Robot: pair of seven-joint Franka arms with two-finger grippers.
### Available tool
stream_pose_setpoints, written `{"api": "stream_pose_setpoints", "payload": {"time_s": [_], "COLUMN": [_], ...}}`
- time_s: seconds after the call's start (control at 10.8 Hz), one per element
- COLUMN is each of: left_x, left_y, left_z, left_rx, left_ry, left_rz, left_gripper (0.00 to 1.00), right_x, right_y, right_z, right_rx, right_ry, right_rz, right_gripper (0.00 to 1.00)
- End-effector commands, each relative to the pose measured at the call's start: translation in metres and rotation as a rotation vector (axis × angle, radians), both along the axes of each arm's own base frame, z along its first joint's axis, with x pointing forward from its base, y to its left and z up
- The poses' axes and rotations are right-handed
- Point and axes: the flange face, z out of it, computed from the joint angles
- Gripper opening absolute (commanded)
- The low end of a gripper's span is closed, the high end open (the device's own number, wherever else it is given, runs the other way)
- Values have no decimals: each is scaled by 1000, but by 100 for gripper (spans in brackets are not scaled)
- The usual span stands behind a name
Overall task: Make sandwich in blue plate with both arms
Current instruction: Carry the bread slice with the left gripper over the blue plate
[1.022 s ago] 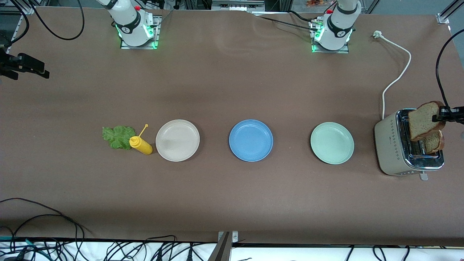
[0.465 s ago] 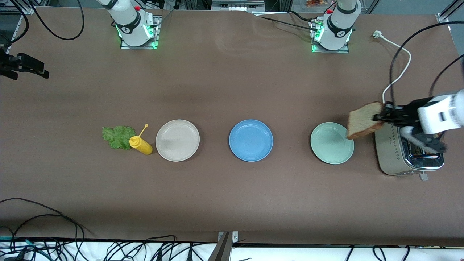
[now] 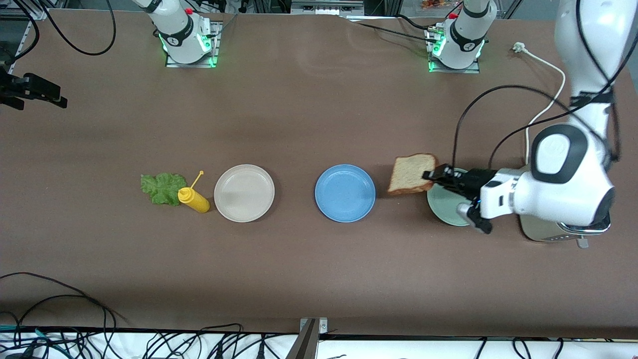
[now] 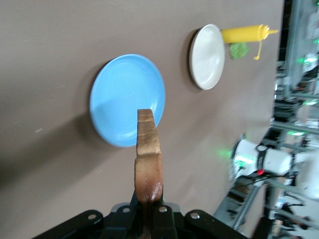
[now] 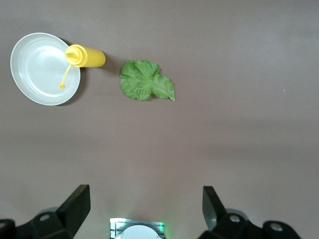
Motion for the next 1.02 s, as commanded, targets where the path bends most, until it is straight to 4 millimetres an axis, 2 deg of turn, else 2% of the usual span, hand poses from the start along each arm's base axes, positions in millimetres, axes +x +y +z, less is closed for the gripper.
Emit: {"api": "stream_pose_setpoints", "payload": {"time_s": [0.0, 0.09, 0.19, 0.28, 0.37, 0.56, 0.65, 0.93], "left_x": [9, 8, 1, -3, -9, -14, -13, -15], "left_y": [-69, -89, -117, -129, -143, -150, -145, -148], "left_z": [-50, -71, -93, -112, -123, -131, -140, -174], "left_rx": [-89, -85, -85, -78, -74, -63, -62, -62], "left_ry": [0, -4, 2, 16, 24, 5, 3, -21], "left_rz": [61, 63, 58, 61, 48, 42, 38, 35], "left_gripper": [0, 0, 0, 0, 0, 0, 0, 0], "right_x": [0, 0, 0, 0, 0, 0, -1, -1], "right_y": [-2, -2, -2, -2, -2, -2, -2, -2], "right_z": [5, 5, 5, 5, 5, 5, 6, 6], "right_rx": [-8, -9, -9, -9, -8, -10, -9, -9], "right_ry": [5, 5, 5, 5, 5, 5, 4, 5], "right_rz": [12, 12, 12, 12, 12, 10, 12, 12], "right_gripper": [100, 100, 100, 100, 100, 100, 100, 100]}}
